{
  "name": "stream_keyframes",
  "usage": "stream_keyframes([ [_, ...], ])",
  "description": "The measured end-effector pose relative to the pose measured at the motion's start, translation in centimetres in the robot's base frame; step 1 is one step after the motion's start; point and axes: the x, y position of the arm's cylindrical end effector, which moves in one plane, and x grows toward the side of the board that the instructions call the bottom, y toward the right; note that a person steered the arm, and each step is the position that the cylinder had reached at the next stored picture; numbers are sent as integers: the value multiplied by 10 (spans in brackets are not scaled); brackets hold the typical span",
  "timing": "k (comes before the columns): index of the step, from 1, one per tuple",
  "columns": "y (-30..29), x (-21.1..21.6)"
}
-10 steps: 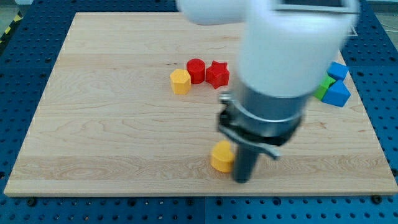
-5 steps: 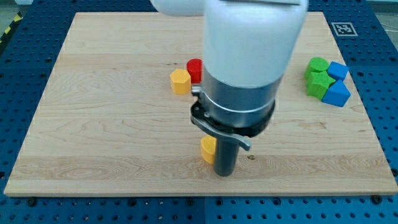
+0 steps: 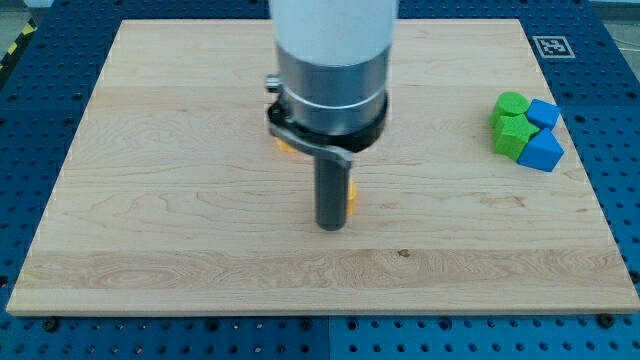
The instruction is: Move the yellow heart below to the red blocks
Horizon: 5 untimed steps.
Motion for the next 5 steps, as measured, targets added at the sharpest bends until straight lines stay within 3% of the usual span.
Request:
stream_keyframes([
  [5,1,-57],
])
